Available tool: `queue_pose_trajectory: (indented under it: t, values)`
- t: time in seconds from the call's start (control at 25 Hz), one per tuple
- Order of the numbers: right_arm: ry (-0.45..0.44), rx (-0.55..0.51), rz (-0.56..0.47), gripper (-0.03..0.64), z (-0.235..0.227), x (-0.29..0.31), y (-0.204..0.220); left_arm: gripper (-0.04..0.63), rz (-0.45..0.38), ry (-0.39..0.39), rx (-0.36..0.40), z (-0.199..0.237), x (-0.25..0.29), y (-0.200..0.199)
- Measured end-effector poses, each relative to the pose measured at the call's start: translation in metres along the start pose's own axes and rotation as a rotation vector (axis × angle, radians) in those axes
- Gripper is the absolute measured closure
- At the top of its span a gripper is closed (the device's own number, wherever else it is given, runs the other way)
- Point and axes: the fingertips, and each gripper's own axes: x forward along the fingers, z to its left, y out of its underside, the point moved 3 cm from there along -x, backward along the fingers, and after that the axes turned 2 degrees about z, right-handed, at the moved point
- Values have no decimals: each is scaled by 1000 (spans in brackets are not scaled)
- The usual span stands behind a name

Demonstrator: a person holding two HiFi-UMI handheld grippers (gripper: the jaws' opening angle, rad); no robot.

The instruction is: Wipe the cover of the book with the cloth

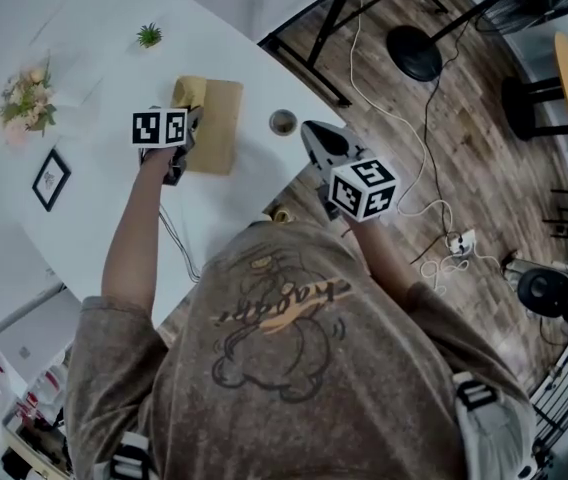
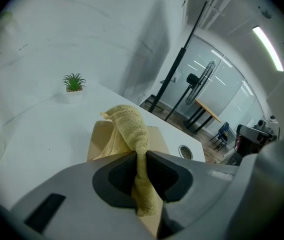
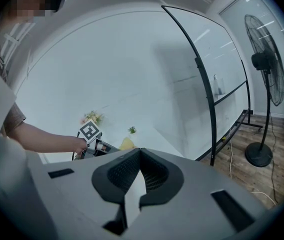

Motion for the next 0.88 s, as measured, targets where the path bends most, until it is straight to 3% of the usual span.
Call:
queue_pose_trajectory:
  t: [0.2, 0.4, 0.88]
  values:
    - [8, 7, 4, 615, -4, -2, 2, 546, 38, 111, 72, -5, 0, 2]
    - [16, 12, 5, 615, -10, -8, 3, 546, 92, 161, 166, -20, 2, 9]
    - [-38, -21, 27, 615, -5, -10, 2, 546, 181, 273, 236, -49, -3, 33]
